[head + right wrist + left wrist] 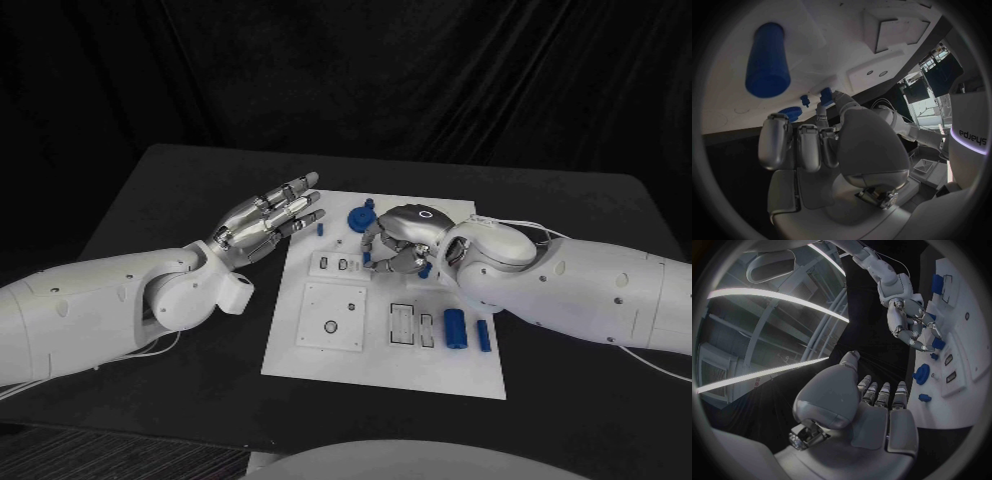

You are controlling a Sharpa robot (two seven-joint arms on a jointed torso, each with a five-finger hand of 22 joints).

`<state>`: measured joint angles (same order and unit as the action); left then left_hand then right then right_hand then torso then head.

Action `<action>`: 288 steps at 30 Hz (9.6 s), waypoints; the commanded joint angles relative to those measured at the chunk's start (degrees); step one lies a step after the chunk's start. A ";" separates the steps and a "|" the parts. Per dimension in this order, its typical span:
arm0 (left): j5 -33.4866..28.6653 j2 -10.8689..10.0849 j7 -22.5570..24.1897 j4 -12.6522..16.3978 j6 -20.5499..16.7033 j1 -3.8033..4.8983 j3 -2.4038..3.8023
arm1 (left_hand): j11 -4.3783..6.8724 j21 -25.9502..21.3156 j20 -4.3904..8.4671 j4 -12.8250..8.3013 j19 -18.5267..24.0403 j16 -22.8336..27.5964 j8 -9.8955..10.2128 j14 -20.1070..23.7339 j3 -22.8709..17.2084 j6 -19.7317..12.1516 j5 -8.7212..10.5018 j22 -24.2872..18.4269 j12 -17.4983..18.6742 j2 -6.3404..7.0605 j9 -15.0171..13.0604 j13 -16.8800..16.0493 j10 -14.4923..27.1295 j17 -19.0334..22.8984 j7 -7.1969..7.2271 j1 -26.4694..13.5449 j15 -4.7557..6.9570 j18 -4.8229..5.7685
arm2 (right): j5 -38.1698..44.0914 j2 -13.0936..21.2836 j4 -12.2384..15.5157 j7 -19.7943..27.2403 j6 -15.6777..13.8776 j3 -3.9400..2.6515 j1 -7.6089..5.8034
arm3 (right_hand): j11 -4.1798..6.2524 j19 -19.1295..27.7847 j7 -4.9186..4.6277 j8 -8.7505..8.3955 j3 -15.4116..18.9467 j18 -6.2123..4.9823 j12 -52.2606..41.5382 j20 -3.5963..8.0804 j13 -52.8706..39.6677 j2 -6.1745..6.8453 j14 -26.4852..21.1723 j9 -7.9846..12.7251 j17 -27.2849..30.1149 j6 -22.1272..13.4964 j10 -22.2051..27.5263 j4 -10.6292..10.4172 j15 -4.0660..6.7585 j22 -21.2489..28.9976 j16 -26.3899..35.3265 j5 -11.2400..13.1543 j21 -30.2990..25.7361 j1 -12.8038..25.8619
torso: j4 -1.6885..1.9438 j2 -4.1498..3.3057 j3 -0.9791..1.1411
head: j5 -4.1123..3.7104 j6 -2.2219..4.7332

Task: Assemble the parts on the task board

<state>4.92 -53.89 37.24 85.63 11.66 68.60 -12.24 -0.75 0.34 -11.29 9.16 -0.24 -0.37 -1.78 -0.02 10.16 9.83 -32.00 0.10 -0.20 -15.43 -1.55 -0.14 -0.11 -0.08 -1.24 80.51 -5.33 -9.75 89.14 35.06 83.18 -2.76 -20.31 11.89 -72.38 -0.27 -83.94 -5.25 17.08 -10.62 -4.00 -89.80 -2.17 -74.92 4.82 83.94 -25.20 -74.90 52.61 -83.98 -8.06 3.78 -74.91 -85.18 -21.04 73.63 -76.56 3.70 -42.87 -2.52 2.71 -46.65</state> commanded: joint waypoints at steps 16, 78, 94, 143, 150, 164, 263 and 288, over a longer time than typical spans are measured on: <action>-0.23 0.23 0.43 0.01 0.73 -0.05 0.04 | -0.46 -0.17 -0.26 -0.41 0.03 0.37 -0.10 0.02 -0.11 0.01 -0.33 0.04 0.08 -0.32 0.01 0.03 -0.15 0.08 -0.34 -0.43 -0.46 -0.10 | 0.37 -0.86 -0.70 -1.67 2.65 0.01 0.20 | -0.16 -0.22 -0.83 -6.86 -0.89 0.16 -0.20 -0.66 -15.08 1.04 4.69 4.98 -8.56 -5.07 -6.02 0.73 -0.35 -9.97 0.31 2.87 -1.13 1.13 | 0.03 0.06 0.02 | -0.04 -0.23; 49.62 5.23 -22.25 -0.43 -13.81 11.32 0.12 | -6.24 69.50 1.74 6.89 -59.39 -89.76 -17.94 -83.96 4.44 35.34 21.90 53.13 -89.79 8.30 -8.14 -89.82 -89.83 -84.84 -9.03 -1.96 0.46 3.54 | -1.26 23.07 12.55 10.89 -25.35 0.03 -8.88 | -0.01 -1.52 -0.57 -7.14 6.43 0.86 -0.20 -0.49 -15.08 0.83 4.96 13.00 -9.75 -2.55 -6.02 -8.63 -0.24 -10.98 -1.04 14.61 1.96 5.60 | -3.11 2.34 2.47 | 0.54 -3.35; 56.42 8.03 -50.29 1.48 -6.17 11.37 0.14 | -1.91 88.25 4.10 7.01 -84.38 -89.63 -37.69 -89.98 7.05 35.12 27.00 85.29 -89.80 5.97 -28.07 -89.86 -89.89 -89.92 -4.83 -13.45 4.81 8.33 | -1.25 22.86 11.12 7.81 -20.70 0.03 -4.42 | -0.17 -1.28 -0.64 -6.96 6.01 0.76 -0.20 -0.55 -15.08 -1.33 4.86 13.58 -9.37 -1.50 -6.02 -8.43 -0.35 -10.83 -0.83 10.06 1.58 4.56 | -5.29 1.68 4.10 | 2.65 -3.35; 56.92 12.80 -66.15 -0.78 -1.95 11.49 0.15 | 2.55 86.41 8.87 7.24 -83.79 -89.63 -39.78 -89.98 5.06 39.54 26.10 83.52 -89.80 6.15 -48.49 -89.86 -89.89 -89.92 -0.60 -20.17 9.41 7.87 | -1.25 20.16 8.78 4.50 -20.28 0.03 -2.32 | -0.27 -1.09 -0.73 -7.26 6.67 0.65 -0.20 -0.64 -15.08 -2.94 4.77 14.17 -8.93 -1.34 -6.02 -8.64 -0.44 -10.68 -0.57 7.60 1.16 6.35 | -6.91 3.07 6.15 | 3.98 -3.35; 56.92 13.72 -66.02 -1.81 -0.26 11.56 0.15 | 2.16 85.96 8.62 6.59 -83.40 -89.63 -35.33 -89.98 3.91 39.71 23.66 83.12 -89.80 6.13 -48.36 -89.86 -89.89 -89.92 -1.06 -18.37 9.09 7.75 | -1.25 19.88 8.59 4.12 -20.14 0.03 -2.26 | -0.28 -1.10 -0.73 -7.27 6.69 0.65 -0.20 -0.64 -15.08 -3.00 4.77 14.19 -8.93 -1.35 -6.02 -8.65 -0.44 -10.68 -0.57 7.60 1.18 6.43 | -6.98 3.54 6.24 | 3.47 -3.35; 56.92 16.16 -65.30 -4.73 1.58 11.56 0.15 | 1.53 85.46 8.05 6.35 -83.05 -89.63 -27.62 -89.98 2.35 41.96 21.32 82.87 -89.80 6.08 -46.06 -89.86 -89.89 -89.92 -1.73 -17.09 8.50 7.62 | -1.25 19.52 8.33 3.56 -19.62 0.03 -2.20 | -0.32 -1.08 -0.76 -7.33 6.79 0.64 -0.20 -0.66 -15.08 -3.22 4.75 14.26 -8.85 -1.39 -6.02 -8.66 -0.47 -10.66 -0.52 7.58 1.12 6.78 | -7.11 4.28 6.34 | 3.70 -3.35; 56.92 22.38 -64.21 -13.17 6.73 10.70 0.12 | 2.01 83.76 8.36 1.31 -81.70 -89.63 -17.70 -89.98 -7.24 46.98 14.57 81.85 -89.80 6.66 -44.31 -89.86 -89.89 -89.92 -1.17 -12.79 8.89 7.17 | -1.27 18.56 7.31 3.10 -18.70 0.03 -1.69 | -0.62 -0.72 -0.80 -7.34 6.86 0.42 -0.20 -0.78 -15.08 -4.17 4.62 14.43 -8.24 -1.14 -6.02 -8.54 -0.66 -10.34 -0.10 6.99 0.06 7.45 | -7.05 4.55 6.33 | 3.23 -3.35; 56.91 22.22 -64.16 -13.29 7.11 10.29 0.12 | 2.61 83.55 8.82 -4.48 -82.19 -89.63 -15.15 -89.98 -19.01 49.84 13.08 82.48 -89.80 10.94 -45.74 -89.86 -89.89 -89.92 -0.51 -13.35 9.41 7.25 | -1.33 18.32 7.19 2.81 -18.58 0.03 -1.67 | -0.78 -0.52 -0.81 -7.18 6.80 0.31 -0.20 -0.89 -15.08 -4.32 4.51 14.45 -7.76 -0.73 -6.02 -8.38 -0.80 -10.17 0.23 6.51 -0.49 7.16 | -6.92 4.51 6.29 | 3.02 -3.35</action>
<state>61.90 -31.63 -27.47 72.21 18.68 79.12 -12.07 1.51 84.28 -2.96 4.71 -82.45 -89.85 -17.29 -83.93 -8.75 59.30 -18.70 74.92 -89.80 -4.83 -47.26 -74.93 -84.05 -74.92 -1.76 67.10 3.68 -2.15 87.72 53.40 90.37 1.11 -38.95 11.97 -74.18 -0.69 -84.05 -6.22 9.86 -3.96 -4.00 -89.80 -2.67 -74.91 1.06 83.99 -10.82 -74.91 51.49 -84.00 -16.59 3.31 -74.94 -85.15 -14.17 73.35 -69.21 -3.25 -38.35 3.77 5.67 -49.99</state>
